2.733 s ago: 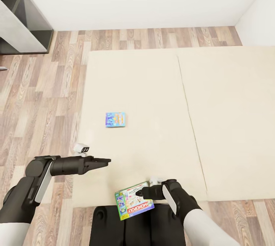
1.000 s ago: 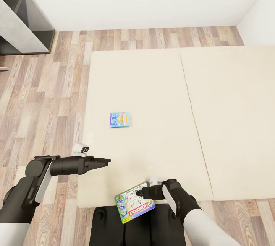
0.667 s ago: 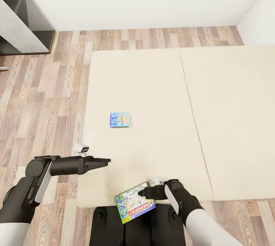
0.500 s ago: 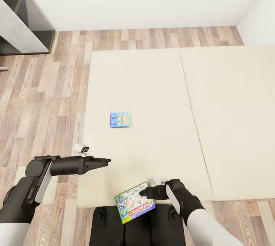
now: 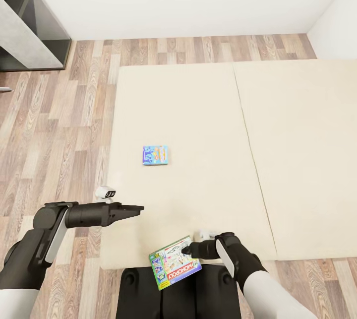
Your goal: Put all the toys in the child's room - the three board games (two on the bed and one on the table), the two jigsaw puzzles on the table, and the tennis ball on the table - inside the toy box on the table in the child's room.
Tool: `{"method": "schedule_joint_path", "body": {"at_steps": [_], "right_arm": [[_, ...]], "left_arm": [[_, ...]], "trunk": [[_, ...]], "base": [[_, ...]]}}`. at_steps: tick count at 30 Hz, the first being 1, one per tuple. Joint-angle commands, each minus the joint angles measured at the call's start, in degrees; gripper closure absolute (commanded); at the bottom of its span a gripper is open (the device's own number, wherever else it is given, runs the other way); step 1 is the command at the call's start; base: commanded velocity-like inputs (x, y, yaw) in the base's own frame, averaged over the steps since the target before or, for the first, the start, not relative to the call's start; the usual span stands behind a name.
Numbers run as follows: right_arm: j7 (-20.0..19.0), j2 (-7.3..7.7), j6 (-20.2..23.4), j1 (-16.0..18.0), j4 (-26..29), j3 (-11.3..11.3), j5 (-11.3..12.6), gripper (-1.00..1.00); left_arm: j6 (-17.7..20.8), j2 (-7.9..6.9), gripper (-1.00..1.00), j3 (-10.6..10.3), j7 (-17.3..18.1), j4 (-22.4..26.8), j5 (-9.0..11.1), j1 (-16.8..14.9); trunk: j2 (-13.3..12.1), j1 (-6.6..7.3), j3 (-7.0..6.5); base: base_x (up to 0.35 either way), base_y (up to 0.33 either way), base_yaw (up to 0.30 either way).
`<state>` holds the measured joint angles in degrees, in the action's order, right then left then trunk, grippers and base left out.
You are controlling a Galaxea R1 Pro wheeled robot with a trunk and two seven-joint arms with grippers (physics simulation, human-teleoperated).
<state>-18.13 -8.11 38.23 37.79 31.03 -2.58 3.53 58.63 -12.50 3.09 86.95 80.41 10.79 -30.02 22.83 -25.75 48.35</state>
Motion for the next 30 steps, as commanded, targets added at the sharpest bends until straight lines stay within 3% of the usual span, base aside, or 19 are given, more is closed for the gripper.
{"method": "schedule_joint_path", "body": {"at_steps": [1, 30], "right_arm": [[0.09, 0.03, 0.34, 0.00, 0.08, -0.15, 0.35, -1.00], [-0.07, -0.04, 1.64, 0.00, 0.00, 0.11, 0.60, -1.00]], "left_arm": [[0.61, -0.01, -1.00, -0.01, 0.19, 0.01, 0.02, 0.00], [0.61, 0.04, -1.00, -0.09, 0.24, 0.02, 0.10, 0.01]], "trunk": [[0.09, -0.03, 0.06], [0.09, -0.03, 0.06]], "base": [[0.000, 0.000, 0.000], [0.000, 0.000, 0.000]]}}
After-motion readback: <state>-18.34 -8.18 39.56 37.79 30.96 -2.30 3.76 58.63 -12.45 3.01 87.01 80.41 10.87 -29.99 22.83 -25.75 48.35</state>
